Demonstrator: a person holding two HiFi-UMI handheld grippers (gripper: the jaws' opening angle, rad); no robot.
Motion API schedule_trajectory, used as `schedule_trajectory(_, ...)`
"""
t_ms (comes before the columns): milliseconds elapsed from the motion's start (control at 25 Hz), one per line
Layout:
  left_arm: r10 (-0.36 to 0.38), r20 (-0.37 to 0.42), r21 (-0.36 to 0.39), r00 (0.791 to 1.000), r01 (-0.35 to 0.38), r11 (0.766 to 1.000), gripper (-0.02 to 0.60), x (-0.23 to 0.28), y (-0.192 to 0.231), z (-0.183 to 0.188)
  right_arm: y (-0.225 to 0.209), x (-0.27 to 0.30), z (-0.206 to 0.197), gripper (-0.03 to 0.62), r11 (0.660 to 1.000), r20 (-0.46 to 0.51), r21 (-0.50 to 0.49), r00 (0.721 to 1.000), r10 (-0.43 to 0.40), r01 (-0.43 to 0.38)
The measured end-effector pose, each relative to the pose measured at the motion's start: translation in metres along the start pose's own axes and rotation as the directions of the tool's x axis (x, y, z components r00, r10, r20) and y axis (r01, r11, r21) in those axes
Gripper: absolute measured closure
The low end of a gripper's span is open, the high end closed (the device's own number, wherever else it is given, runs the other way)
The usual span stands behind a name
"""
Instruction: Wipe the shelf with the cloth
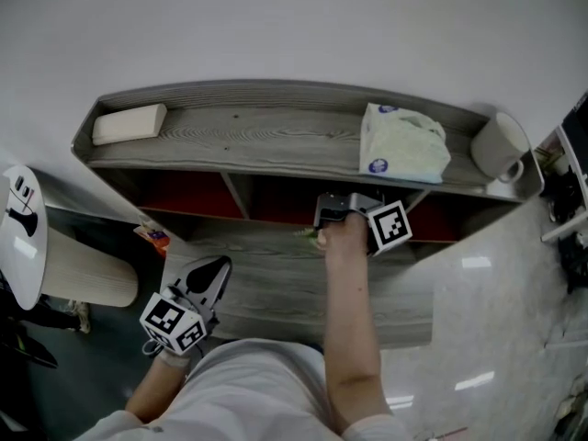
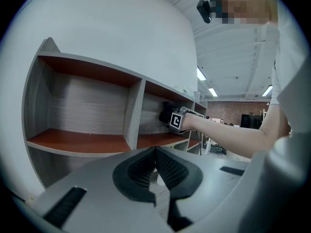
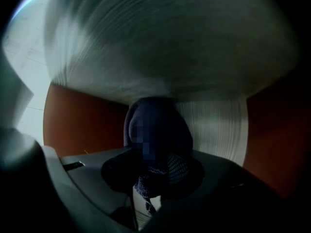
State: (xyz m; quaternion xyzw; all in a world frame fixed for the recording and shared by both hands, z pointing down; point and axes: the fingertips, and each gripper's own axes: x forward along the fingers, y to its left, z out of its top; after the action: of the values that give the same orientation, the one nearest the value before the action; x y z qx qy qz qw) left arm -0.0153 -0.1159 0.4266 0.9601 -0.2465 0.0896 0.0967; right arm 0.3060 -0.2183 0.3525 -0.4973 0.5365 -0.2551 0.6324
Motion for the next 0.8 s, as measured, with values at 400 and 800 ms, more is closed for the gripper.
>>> schedule_trajectory(400, -0.028, 0.004, 0.011, 1.0, 0.028, 1.0, 0.566, 0.01, -0.006, 0.006, -0.007, -0.007, 0.018, 0.494, 0.999, 0.046, -0.005, 0.998, -0.032, 0.032)
schedule_trajectory(800, -0.055, 0.003, 0.009, 0.998, 0.055, 0.998, 0.566, 0.007, -0.008, 0.004, 0.009, -0.032, 0.004, 0.494, 0.993, -0.017, -0.104, 0.998, -0.062, 0.06)
